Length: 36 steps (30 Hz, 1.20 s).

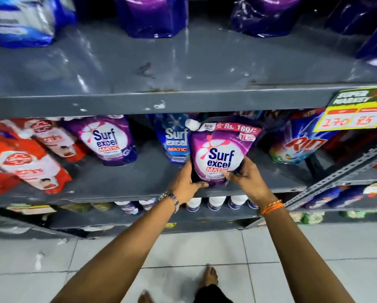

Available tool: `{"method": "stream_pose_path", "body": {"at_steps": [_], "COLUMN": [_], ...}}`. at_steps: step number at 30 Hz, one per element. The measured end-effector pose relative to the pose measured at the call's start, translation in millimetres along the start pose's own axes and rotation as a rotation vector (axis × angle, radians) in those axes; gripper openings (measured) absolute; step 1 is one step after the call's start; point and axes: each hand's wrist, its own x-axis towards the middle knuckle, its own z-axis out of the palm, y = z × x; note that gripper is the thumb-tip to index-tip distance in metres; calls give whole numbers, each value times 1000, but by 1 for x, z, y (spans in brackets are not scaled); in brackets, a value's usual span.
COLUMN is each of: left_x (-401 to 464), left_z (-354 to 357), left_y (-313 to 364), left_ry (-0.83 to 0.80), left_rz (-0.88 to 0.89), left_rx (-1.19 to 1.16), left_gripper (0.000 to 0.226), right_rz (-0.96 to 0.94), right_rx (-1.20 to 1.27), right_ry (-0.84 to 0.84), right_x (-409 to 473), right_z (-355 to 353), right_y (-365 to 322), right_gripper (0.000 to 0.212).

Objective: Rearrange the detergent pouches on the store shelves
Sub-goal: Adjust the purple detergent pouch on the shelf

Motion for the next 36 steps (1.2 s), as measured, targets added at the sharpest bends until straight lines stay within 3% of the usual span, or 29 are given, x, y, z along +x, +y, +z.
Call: {"method": "stream_pose_path", "body": {"at_steps": [7, 13, 18, 25, 31, 33, 35, 36], "left_x": [-53, -58, -66, -62, -76, -94, -114, -121], "left_z": [-127, -210, -250, -258, -249, -237, -221, -211], "left_y": [-64, -139, -129, -140, -137, -123, -106, -99], "left_ry": [71, 172, 212, 243, 324, 506, 690, 707], "left_rz": [-10, -53, -77, -112, -124, -139, -108, -63], "left_rx": [51, 77, 107, 116, 37, 13, 17, 24], "left_gripper": [106, 103, 101, 95, 106, 87, 61, 54], "right_rz": [-36, -57, -95, -74, -33, -20, -27, -42], "right_rx": [-84, -105, -106, -85, -71, -29, 33, 83], "right_ry": [-185, -218, -210, -197, -178, -87, 101, 211], "right_x": [4, 27, 39, 42, 36, 29, 22, 20], "right_z": [132, 236, 282, 299, 274, 253, 229, 214], "right_y": [-20, -31, -38, -41, -36, -28, -17, -12], "right_gripper": [54, 50, 54, 56, 69, 72, 66, 60]}}
